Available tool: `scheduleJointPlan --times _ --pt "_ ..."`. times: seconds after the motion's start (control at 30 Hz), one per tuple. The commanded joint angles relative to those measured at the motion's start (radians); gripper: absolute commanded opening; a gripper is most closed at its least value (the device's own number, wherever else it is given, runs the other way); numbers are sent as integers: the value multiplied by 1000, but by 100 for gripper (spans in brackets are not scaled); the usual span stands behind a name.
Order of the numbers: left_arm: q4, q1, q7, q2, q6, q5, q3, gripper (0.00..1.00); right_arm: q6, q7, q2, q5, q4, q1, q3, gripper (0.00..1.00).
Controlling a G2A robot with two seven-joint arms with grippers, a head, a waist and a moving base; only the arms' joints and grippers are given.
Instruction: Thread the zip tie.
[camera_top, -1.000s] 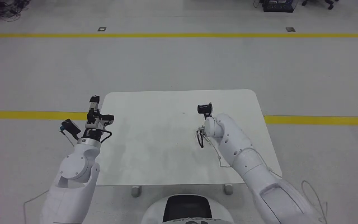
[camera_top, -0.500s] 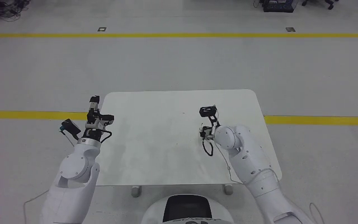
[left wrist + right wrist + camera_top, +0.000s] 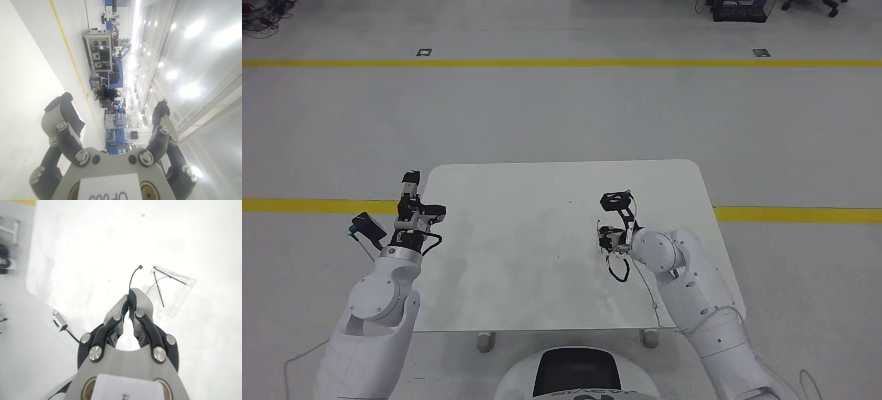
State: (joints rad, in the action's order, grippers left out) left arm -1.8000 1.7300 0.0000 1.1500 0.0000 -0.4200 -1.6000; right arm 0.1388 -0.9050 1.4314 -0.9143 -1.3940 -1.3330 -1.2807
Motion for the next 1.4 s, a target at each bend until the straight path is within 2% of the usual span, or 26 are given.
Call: scheduleJointPlan --times 0.0,0.03,0.2,0.3,0.43,0.7,0.8,1.17,1.23,1.37 --pt "0 0 0 0 0 0 0 100 167 16 -12 142 19 -32 -55 0" --pt "0 0 0 0 0 0 0 100 201 21 -18 185 25 -45 -72 0" --pt "0 0 0 0 0 0 0 100 201 -51 -67 407 -32 -88 -54 0" --pt "0 0 0 0 0 0 0 100 201 -94 -102 543 -32 -90 -51 0" --pt "0 0 0 0 0 0 0 100 201 -144 -138 665 -18 -75 -39 0" --pt "0 0 0 0 0 0 0 100 201 -162 -188 770 -19 -52 27 0" --pt "0 0 0 0 0 0 0 100 201 -151 -202 762 -19 -39 50 0" --pt "0 0 0 0 0 0 0 100 200 -144 -202 764 -18 -40 49 0" --pt "0 0 0 0 0 0 0 100 201 -65 -202 777 -16 -60 39 0" --pt "0 0 0 0 0 0 0 100 201 -6 -209 843 -67 -118 19 0"
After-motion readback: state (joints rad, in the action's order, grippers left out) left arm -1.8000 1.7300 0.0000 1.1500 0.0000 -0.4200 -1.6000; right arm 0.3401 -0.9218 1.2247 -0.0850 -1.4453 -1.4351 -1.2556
